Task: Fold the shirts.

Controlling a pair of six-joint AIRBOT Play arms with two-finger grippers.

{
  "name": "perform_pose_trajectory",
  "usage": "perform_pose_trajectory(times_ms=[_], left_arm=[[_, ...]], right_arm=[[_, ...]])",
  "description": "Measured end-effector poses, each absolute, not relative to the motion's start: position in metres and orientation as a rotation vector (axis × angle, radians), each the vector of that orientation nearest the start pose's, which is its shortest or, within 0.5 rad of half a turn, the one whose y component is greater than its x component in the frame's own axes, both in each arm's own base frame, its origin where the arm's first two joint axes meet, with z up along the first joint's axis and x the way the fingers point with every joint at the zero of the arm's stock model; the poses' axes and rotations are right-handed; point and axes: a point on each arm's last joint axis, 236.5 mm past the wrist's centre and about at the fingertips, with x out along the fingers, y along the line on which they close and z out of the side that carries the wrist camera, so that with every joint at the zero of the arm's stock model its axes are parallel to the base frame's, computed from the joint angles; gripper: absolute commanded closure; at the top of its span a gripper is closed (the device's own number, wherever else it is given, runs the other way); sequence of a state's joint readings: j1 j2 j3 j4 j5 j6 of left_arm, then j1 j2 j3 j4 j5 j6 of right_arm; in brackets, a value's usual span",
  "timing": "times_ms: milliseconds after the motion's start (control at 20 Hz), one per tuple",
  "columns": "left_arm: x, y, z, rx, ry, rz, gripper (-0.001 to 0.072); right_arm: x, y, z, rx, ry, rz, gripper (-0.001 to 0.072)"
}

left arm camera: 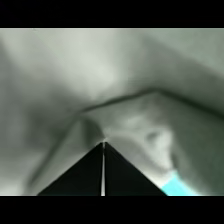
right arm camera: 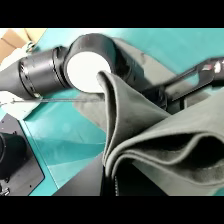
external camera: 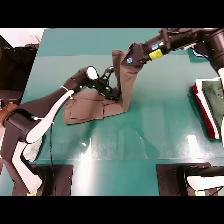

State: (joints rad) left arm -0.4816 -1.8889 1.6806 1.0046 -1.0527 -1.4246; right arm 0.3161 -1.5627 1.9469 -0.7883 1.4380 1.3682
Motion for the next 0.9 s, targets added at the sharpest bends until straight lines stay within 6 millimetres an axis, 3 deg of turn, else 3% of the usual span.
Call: perform_pose_trajectory(times_ms=[150,400,550,700,750,800,850,900], left_arm=[[0.445,-0.302,-0.019,-0.106,1.252,-0.677,0.0678],[0.477,-0.180,0.069,-0.060,1.100,-0.478,0.0677],[0.477,-0.106,0.125,-0.039,0.996,-0.341,0.0677],[0.465,-0.056,0.174,-0.043,0.902,-0.240,0.0677],[0.460,-0.043,0.185,-0.043,0.880,-0.214,0.0677],[0.456,-0.034,0.195,-0.041,0.860,-0.192,0.0677],[0.452,-0.029,0.201,-0.041,0.851,-0.181,0.0677],[0.449,-0.025,0.204,-0.040,0.847,-0.174,0.0677]], right_arm=[[0.385,0.318,0.213,0.178,0.980,1.049,0.0697],[0.382,0.359,0.200,0.179,0.973,1.092,0.0697],[0.376,0.398,0.184,0.166,0.953,1.135,0.0695],[0.371,0.447,0.159,0.160,0.920,1.170,0.0676],[0.367,0.464,0.149,0.156,0.917,1.182,0.0515],[0.362,0.480,0.138,0.150,0.910,1.199,0.0302],[0.356,0.497,0.128,0.142,0.896,1.222,0.0170],[0.350,0.512,0.124,0.150,0.881,1.244,0.0167]])
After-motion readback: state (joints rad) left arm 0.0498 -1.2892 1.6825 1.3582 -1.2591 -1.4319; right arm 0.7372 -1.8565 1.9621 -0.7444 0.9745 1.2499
